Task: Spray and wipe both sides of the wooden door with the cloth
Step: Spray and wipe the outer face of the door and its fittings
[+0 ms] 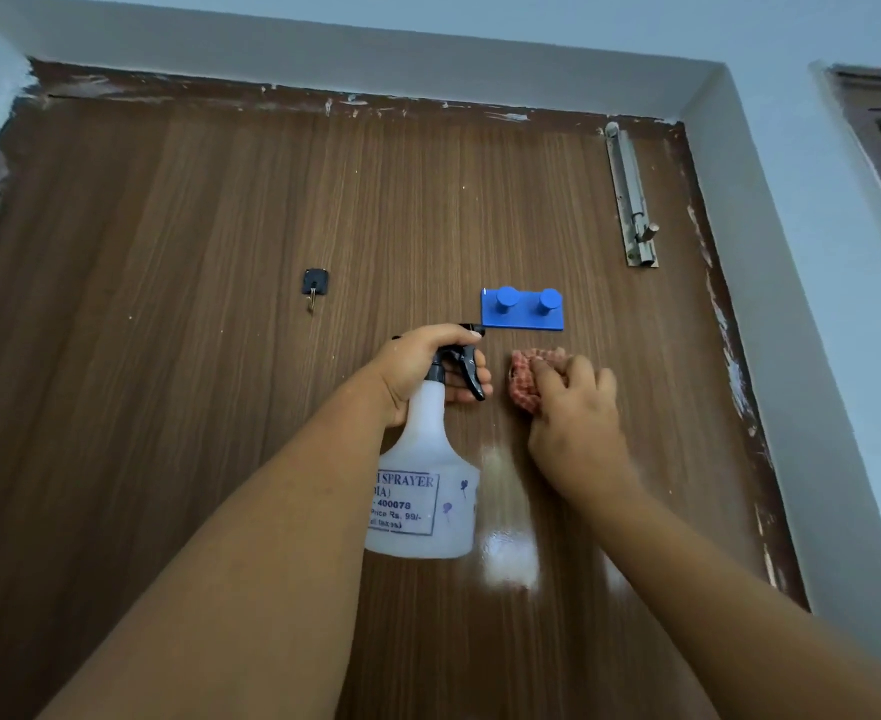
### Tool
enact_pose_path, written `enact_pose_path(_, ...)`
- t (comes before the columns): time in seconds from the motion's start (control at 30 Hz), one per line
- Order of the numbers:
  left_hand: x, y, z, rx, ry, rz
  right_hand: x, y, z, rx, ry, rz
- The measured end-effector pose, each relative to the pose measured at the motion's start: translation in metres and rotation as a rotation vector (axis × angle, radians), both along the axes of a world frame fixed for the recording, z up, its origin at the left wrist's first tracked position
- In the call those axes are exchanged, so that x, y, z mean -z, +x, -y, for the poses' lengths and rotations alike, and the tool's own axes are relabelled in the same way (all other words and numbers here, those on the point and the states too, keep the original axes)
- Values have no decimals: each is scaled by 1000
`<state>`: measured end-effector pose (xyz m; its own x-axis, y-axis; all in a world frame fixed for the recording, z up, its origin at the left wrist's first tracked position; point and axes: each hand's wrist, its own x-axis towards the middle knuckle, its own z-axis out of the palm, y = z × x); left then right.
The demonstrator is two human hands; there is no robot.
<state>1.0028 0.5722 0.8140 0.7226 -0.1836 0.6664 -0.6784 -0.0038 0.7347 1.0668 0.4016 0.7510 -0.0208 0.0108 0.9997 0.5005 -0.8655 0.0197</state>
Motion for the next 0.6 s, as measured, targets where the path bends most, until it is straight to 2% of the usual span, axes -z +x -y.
enact_pose_path(0.1,-1,-1,6,-70,-7,-19,-5,-2,2,-35,-28,-23)
enact_pose_path(0.17,2,-1,15,-133,-20,-26,-13,-8,-2,-135,45,-78)
enact_pose_path(0.27,8,-3,21,-186,-151,-15,-34,-22,-19,-561,299,-165)
enact_pose_path(0.3,9,-7,20,-188,-197,-11,-39,-26,-27,-714,343,-187)
enact_pose_path(0.33,12,-13,16,-200,-223,-7,-41,-29,-36,-760,320,-212)
enact_pose_path(0.47,24,-39,-4,-263,-200,-26,-37,-31,-58,-614,87,-218)
enact_pose_path(0.6,26,-71,-50,-331,-151,-61,-41,-32,-74,-603,194,-246)
